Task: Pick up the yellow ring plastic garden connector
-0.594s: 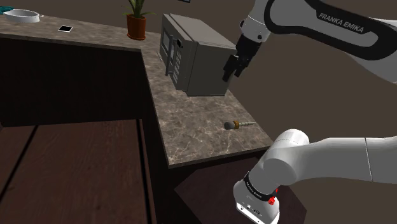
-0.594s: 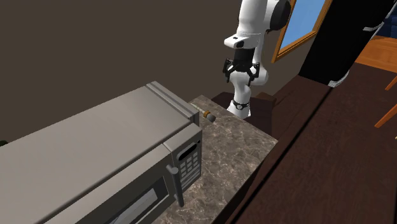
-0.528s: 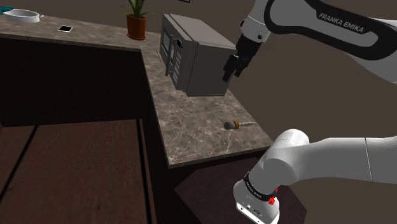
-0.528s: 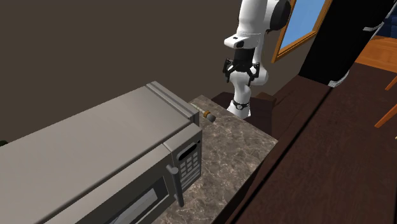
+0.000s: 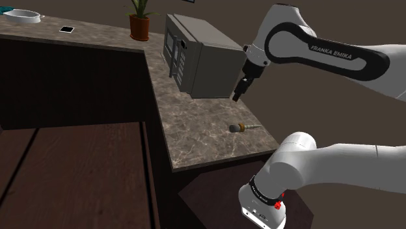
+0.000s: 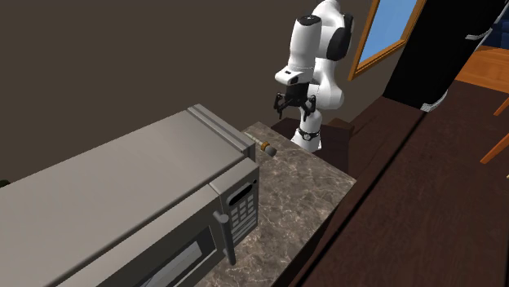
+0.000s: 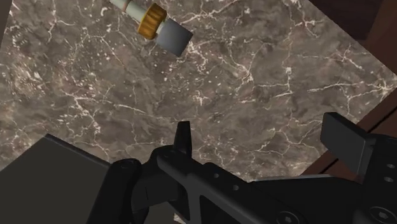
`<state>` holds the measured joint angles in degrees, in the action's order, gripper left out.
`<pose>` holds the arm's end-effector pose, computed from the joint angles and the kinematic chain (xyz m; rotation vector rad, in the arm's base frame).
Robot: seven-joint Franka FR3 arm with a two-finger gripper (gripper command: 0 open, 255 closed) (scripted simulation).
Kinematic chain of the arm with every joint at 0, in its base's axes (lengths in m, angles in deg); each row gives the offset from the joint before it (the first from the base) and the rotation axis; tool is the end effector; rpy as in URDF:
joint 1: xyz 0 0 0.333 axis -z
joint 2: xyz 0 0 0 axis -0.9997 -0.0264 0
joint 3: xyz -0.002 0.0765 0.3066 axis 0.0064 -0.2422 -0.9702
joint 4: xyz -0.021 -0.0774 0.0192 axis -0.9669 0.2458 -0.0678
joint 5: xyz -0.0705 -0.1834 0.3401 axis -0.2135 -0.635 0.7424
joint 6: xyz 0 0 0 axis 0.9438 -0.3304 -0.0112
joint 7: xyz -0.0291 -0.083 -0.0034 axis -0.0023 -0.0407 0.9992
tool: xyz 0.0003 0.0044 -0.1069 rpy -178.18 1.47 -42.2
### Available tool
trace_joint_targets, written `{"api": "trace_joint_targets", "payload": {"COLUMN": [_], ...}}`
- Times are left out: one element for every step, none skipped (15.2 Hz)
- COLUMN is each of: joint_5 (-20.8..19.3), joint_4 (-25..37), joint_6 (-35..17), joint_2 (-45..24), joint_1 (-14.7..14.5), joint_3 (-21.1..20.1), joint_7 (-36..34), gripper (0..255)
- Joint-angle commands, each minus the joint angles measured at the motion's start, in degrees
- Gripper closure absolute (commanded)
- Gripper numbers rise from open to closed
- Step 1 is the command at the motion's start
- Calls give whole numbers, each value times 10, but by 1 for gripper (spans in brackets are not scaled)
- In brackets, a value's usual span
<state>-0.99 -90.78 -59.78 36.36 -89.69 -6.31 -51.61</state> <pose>0.2913 -0.0659 0.5357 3.1138 0.3040 0.0918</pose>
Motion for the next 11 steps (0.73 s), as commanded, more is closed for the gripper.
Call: {"api": "trace_joint_targets", "payload": {"joint_5": [-21,-32,-43,-55,-67,-80,-93,-107,-121,-135,-149], "joint_4": [-36,-50,-64,-78,-91,-103,-114,-124,-134,-142,-150], "joint_6": [-17,-26,-37,-47,-58,-70,-82,-95,-109,-124,-139], "joint_2": [14,16,17,17,17,15,11,7,1,-7,-16], "joint_1": [3,5,7,10,13,16,19,23,26,30,34], "joint_3": [21,33,44,56,68,81,94,108,122,136,151], "joint_7": [38,56,74,92,110,128,146,164,183,201,219], "gripper": [0,0,0,0,0,0,0,0,0,0,0]}}
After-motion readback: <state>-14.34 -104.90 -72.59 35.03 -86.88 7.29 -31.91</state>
